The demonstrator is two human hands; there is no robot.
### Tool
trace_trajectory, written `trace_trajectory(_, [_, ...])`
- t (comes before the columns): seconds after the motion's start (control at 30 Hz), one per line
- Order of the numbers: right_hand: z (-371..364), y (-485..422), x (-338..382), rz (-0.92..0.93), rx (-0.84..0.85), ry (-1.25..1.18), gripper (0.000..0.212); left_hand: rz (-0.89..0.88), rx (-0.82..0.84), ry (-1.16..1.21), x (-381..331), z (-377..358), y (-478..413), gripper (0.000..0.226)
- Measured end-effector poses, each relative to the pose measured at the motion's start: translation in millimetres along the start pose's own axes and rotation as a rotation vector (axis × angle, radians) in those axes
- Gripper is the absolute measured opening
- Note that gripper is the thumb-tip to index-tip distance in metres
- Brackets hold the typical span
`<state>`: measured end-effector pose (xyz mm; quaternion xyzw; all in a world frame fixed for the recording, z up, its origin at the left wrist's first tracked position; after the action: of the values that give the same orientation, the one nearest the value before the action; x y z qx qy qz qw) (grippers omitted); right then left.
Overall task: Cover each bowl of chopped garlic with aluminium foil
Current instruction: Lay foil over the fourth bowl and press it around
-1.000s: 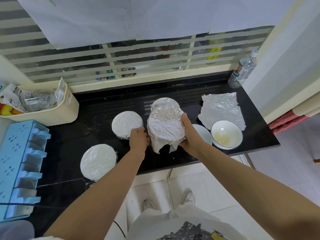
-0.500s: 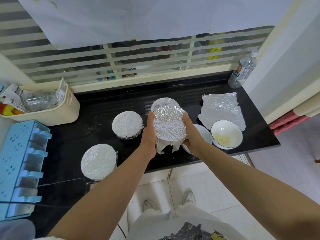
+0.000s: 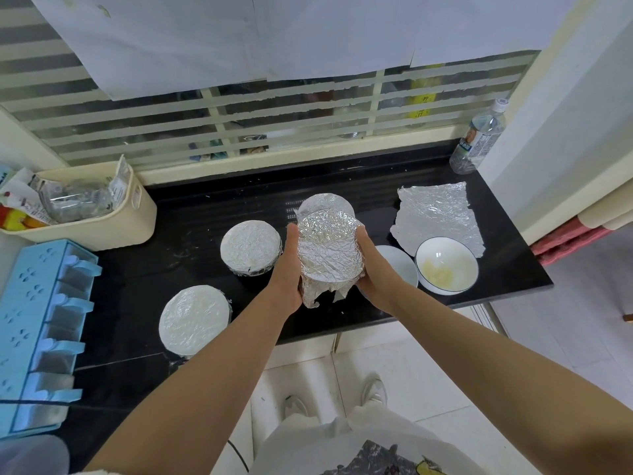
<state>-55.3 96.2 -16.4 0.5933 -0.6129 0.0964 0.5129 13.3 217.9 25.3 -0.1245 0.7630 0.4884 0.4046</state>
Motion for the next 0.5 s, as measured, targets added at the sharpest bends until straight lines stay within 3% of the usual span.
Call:
trace_trajectory(0.2, [-4.1, 5.2, 2.4, 0.019, -0.048, 0.035, 0.052, 0.031, -0.005, 0.038, -1.0, 2.0, 0.3, 0.047])
trace_trajectory(0.33, [-7.3, 8.5, 4.3, 0.029, -0.046, 0.051, 0.042, 0.134, 0.094, 0.135, 0.9, 1.8, 2.7, 0.069])
trace_trajectory(0.5, [-7.1, 4.4, 4.8, 0.046, -0.072, 0.069, 0.049, 0.149, 0.150, 0.166, 0.4, 0.3, 1.7, 0.074])
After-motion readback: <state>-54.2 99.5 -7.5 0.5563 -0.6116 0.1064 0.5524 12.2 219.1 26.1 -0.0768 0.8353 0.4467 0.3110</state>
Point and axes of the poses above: each hand's wrist, its own y-axis away from the middle knuckle, its own z-axis out of the back of the hand, x = y × z, the point moved 3 cm from there along -y, towards the middle knuckle, and after that the axes turned 11 degrees about -y, right-handed, at the moved point
